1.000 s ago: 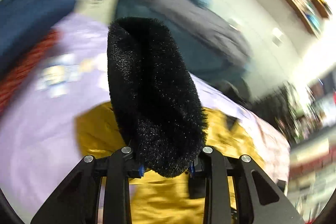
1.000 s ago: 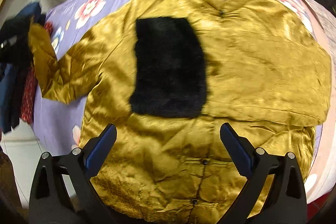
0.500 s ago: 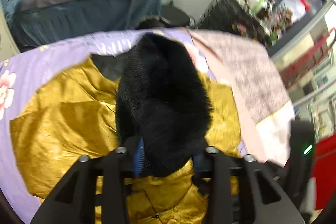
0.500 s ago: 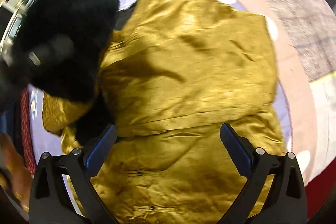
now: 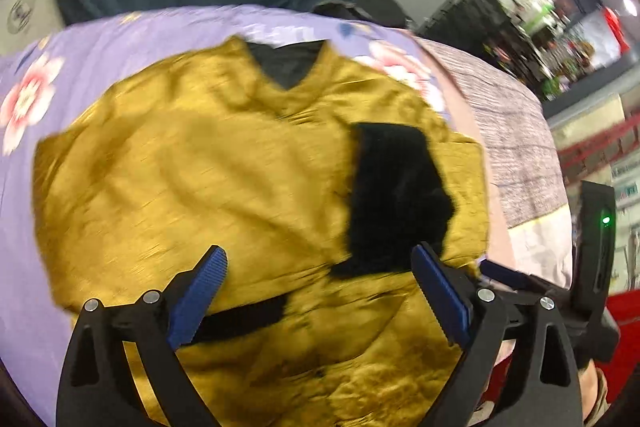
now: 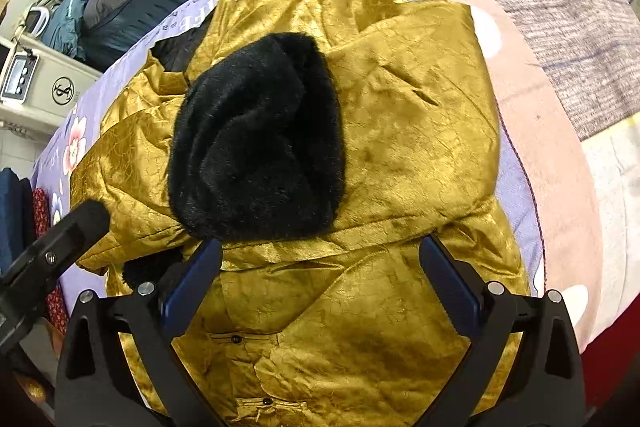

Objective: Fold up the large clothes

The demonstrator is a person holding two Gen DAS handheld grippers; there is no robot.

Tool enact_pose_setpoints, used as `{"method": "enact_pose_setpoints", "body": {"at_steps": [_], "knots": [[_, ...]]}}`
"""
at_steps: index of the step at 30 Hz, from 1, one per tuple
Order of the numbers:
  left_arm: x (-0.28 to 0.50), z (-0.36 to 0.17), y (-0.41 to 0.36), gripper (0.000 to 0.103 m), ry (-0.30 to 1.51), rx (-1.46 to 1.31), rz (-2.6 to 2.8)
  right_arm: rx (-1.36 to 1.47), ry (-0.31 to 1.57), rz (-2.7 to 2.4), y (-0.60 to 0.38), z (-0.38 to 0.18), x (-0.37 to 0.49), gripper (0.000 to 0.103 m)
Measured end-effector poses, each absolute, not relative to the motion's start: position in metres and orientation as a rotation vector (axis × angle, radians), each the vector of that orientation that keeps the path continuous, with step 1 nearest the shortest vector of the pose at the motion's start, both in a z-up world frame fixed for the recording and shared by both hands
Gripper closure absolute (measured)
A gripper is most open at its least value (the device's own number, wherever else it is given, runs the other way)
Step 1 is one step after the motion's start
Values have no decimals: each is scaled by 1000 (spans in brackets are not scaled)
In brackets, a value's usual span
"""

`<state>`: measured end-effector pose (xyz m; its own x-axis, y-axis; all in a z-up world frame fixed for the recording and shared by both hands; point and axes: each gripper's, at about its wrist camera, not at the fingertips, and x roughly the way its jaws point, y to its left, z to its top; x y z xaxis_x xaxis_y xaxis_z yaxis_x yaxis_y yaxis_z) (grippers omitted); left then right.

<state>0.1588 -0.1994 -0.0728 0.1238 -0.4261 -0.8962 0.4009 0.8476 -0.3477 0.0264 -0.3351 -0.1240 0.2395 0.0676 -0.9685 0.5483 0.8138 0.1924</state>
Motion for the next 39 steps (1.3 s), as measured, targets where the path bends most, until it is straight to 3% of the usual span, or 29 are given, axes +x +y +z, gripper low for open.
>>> {"method": "enact_pose_setpoints", "body": {"at_steps": [13, 26, 31, 34, 36, 39], "knots": [[137, -97, -43, 12, 1325, -122, -248, 501, 1288, -262, -318, -127, 54, 6], [121, -111, 8, 12, 1345, -200, -105, 473, 1300, -169, -310, -142, 81, 6], [113, -114, 10, 12, 1358, -208, -99, 426, 1311, -133, -301, -148, 82, 27], [109, -119, 12, 12, 1372, -217, -87, 428, 1315, -137, -303, -152, 79, 47], [107, -120, 14, 12, 1375, -225, -80, 432, 1308, -139, -306, -153, 75, 66], [108, -120, 14, 12, 1374, -228, -77, 440, 1260, -141, -315, -144, 70, 75]]}}
